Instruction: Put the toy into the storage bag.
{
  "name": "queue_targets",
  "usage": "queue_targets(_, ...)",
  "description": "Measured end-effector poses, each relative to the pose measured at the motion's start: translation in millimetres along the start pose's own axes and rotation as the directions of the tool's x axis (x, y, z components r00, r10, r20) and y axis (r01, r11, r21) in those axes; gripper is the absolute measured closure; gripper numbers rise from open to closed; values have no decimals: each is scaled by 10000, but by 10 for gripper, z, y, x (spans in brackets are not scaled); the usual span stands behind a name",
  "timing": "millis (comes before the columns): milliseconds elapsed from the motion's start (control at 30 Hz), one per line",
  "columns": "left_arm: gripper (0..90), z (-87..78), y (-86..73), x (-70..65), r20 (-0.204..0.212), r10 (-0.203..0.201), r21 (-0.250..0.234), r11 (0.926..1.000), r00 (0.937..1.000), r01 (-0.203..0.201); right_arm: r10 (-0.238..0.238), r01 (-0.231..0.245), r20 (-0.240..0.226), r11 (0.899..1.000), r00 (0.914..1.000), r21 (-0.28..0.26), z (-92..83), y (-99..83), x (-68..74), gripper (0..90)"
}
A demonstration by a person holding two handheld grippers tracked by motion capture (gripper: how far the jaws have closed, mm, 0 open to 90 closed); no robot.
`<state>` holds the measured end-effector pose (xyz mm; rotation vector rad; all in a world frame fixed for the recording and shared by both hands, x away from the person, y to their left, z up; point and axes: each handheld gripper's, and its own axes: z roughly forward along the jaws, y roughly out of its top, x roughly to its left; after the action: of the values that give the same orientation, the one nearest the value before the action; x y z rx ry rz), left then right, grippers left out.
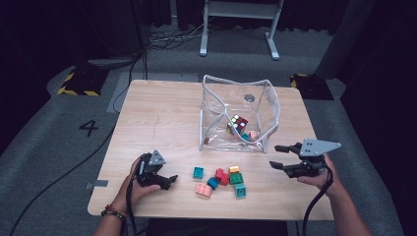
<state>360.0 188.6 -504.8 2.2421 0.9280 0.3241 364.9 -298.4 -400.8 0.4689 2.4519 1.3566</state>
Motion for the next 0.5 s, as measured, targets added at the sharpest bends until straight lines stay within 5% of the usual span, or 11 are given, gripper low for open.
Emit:
queue_targets(267,87,0,0,0,-3,2,-2,10000,10000,-2,-394,560,-1675,9939,9851,953,473,-198,353,403)
queue_targets(333,87,0,0,0,0,-1,-1,10000,10000,1,-571,774,-1867,9916,9808,1035,564,-230,410,405)
queue_targets(500,87,1,0,0,-2,11,-16,10000,10000,-11,-287,466,-2288,9962,9731,731,728,-275,547,425)
